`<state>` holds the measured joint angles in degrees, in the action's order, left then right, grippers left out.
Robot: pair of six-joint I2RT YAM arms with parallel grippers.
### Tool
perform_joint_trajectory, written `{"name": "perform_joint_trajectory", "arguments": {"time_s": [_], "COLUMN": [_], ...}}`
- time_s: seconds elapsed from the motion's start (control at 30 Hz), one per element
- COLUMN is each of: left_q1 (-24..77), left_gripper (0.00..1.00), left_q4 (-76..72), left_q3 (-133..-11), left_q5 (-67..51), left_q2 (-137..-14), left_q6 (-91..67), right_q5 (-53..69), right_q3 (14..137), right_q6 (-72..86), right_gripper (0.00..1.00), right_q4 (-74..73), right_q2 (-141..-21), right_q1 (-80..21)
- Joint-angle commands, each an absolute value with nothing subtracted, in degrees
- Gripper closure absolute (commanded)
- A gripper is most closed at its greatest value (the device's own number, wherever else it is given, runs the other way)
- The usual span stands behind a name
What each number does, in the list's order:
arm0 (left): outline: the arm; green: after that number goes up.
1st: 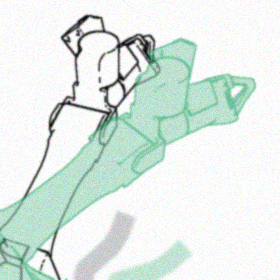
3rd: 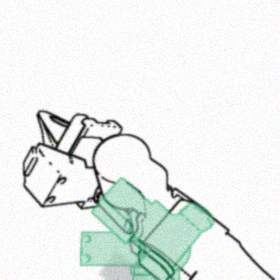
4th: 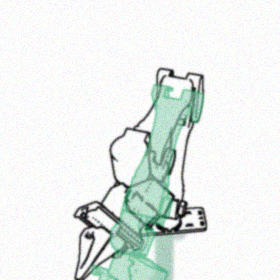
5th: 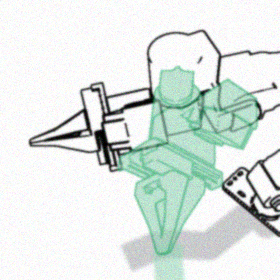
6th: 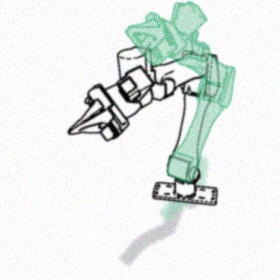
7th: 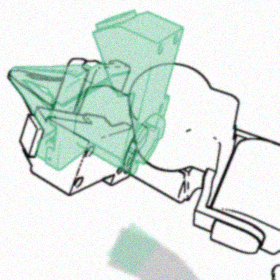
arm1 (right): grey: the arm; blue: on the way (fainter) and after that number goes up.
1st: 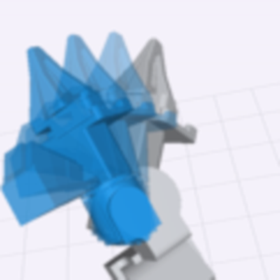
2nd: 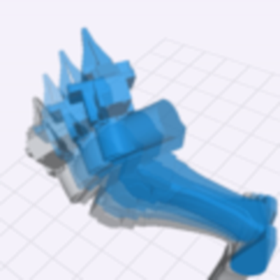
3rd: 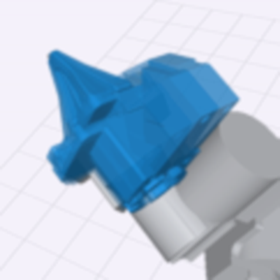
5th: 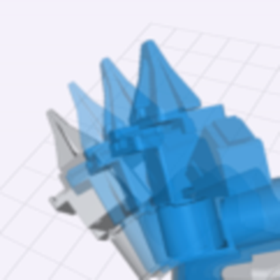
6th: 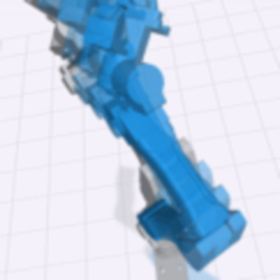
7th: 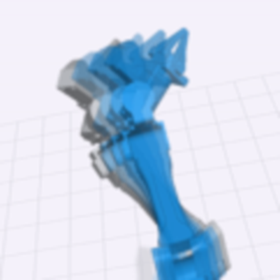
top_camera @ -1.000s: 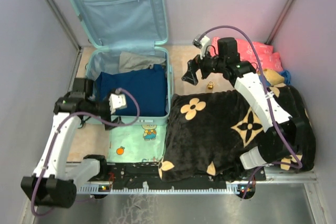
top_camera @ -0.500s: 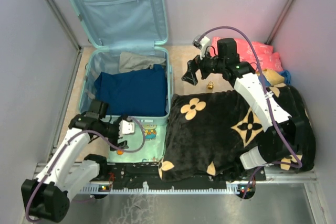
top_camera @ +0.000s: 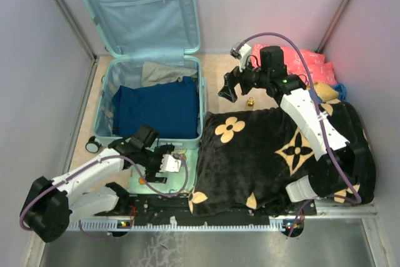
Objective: Pack the luggage
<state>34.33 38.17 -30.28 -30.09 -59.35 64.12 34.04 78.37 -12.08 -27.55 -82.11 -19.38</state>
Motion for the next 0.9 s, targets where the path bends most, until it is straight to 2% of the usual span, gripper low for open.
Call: {"name": "perform_joint_trajectory", "arguments": {"time_s": [0.0, 0.23, 0.33, 0.47, 0.63, 0.77, 0.87], "left_q1": [37.4, 38.2, 38.2, 38.2, 38.2, 38.3, 38.3], "left_gripper": [0.03, 0.06, 0.11, 0.29, 0.54, 0.67, 0.86], "left_q4": [34.2, 36.0, 39.9, 39.4, 39.7, 41.1, 43.6], "left_q3": [-28.1, -31.4, -33.7, -31.6, -29.1, -27.2, -26.4], "left_q5": [-25.1, -25.6, -25.4, -20.2, -17.6, -18.2, -19.1], "left_q2": [-61.5, -71.1, -77.2, -80.2, -75.0, -69.1, -63.8], "left_q6": [65.0, 65.2, 66.2, 67.9, 69.0, 68.7, 70.1], "right_q5": [33.3, 33.4, 33.1, 33.1, 32.8, 32.8, 32.9], "right_q3": [78.5, 78.7, 78.8, 79.0, 79.0, 78.4, 78.3], "right_q6": [-13.4, -14.0, -14.1, -14.2, -14.1, -13.8, -13.6], "right_gripper": [0.01, 0.01, 0.01, 0.01, 0.01, 0.01, 0.01], "right_q4": [-26.5, -27.0, -27.2, -27.1, -26.9, -26.3, -25.9], "right_q2": [-79.1, -78.8, -78.5, -78.3, -78.2, -78.1, -78.1], "right_q1": [-19.7, -19.6, -19.6, -19.6, -19.6, -19.6, -19.5]}}
